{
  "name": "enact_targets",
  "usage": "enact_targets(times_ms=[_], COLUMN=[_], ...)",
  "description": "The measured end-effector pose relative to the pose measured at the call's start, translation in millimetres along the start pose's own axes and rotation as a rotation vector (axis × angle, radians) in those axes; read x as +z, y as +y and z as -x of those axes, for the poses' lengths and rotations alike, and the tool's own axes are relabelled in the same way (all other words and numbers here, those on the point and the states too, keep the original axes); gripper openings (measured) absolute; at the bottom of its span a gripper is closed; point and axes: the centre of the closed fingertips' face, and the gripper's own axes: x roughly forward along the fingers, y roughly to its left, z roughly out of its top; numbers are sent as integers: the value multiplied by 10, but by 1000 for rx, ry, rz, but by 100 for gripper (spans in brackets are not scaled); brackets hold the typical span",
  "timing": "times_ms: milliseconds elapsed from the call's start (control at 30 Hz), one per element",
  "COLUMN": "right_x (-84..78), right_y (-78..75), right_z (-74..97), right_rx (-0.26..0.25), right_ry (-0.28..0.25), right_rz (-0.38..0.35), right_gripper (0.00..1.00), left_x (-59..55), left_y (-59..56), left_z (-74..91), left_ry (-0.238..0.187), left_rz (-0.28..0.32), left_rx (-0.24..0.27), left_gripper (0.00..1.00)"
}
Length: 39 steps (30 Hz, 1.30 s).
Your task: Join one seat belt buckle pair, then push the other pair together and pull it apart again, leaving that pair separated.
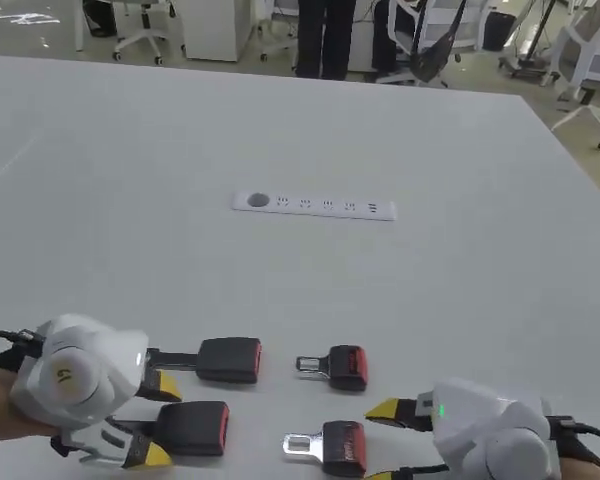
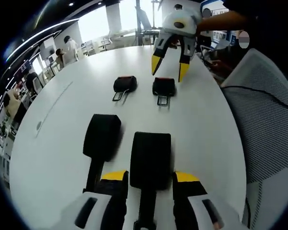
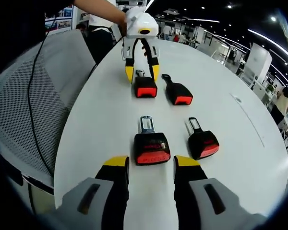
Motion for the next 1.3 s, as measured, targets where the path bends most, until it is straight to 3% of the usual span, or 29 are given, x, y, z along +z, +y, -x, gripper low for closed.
enact_targets(times_ms=[367,867,1300], right_x=[-22,-5,-1], right_y=[0,6,3], right_z=[-125,-120,-134], right_rx=[48,60,56], right_ry=[23,28,18], right_rz=[2,-17,-41], right_gripper=[31,31,30], left_x=[-16,-54,-85], left_y=[-13,3,7], left_z=[-31,-76,-75], left_ry=[34,49,68], left_rz=[-68,-39,-41], left_rx=[-48,-99,-104], left_gripper=[33,33,32])
